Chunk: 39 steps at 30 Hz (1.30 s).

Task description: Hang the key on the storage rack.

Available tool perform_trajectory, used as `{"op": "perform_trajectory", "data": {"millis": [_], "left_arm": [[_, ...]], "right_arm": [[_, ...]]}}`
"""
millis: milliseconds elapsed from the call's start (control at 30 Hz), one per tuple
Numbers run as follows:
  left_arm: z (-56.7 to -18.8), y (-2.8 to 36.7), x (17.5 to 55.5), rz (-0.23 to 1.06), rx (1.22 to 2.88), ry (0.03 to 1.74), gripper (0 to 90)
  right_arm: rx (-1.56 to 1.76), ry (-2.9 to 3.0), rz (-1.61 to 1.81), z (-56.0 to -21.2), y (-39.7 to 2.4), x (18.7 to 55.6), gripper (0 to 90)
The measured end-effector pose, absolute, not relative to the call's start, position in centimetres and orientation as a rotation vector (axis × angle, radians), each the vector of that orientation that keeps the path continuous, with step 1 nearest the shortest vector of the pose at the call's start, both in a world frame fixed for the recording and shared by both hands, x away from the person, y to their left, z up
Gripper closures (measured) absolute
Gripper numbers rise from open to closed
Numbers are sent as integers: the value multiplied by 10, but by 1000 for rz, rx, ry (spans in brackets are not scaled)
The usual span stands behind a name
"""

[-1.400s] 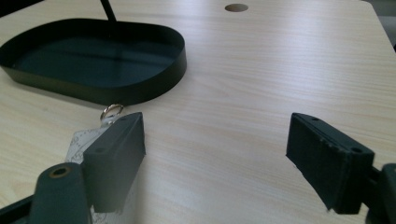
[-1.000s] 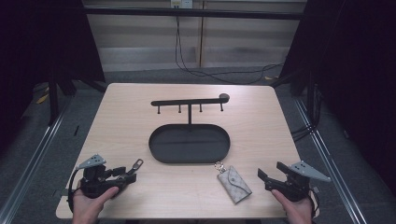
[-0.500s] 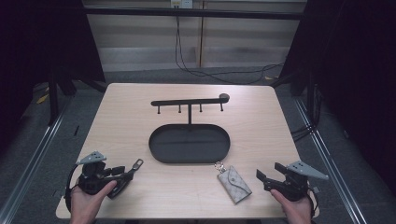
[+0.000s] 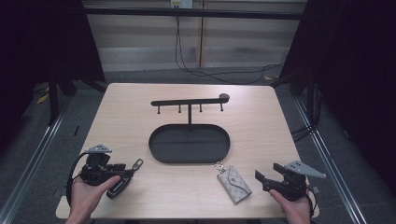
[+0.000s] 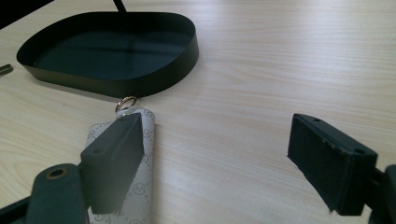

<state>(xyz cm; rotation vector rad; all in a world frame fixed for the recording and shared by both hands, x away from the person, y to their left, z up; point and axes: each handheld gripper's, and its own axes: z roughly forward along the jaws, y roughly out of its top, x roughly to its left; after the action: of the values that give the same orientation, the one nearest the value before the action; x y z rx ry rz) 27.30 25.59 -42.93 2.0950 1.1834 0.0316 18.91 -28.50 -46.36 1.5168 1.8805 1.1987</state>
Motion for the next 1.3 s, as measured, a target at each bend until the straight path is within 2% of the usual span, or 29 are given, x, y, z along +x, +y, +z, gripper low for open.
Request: {"op": "perform_trajectory", "data": {"millis": [167,467,600,833,967,1233,1300], "left_arm": [[-426,250,281,54,2135,1199,453],[-421,240,292,91,2228,1182,444],[-420,239,300,65,2237,1178,434],[-419,236,313,41,2292,1169,460],[-423,235,325,18,2333,1198,510],[-429,231,337,-1,2407,1216,529],[-428,231,338,5,2423,1203,566]], "right_arm": [[1518,1884,1207,-464,-285,189,183],[1532,1883,1224,-464,-286,190,183],[1539,1878,1226,-464,-288,190,183],[1542,1886,1224,-465,-287,191,183],[1551,1879,1227,-465,-288,191,183],[1551,1890,1222,-465,-287,192,183],[1552,1891,1225,-466,-287,192,183]]}}
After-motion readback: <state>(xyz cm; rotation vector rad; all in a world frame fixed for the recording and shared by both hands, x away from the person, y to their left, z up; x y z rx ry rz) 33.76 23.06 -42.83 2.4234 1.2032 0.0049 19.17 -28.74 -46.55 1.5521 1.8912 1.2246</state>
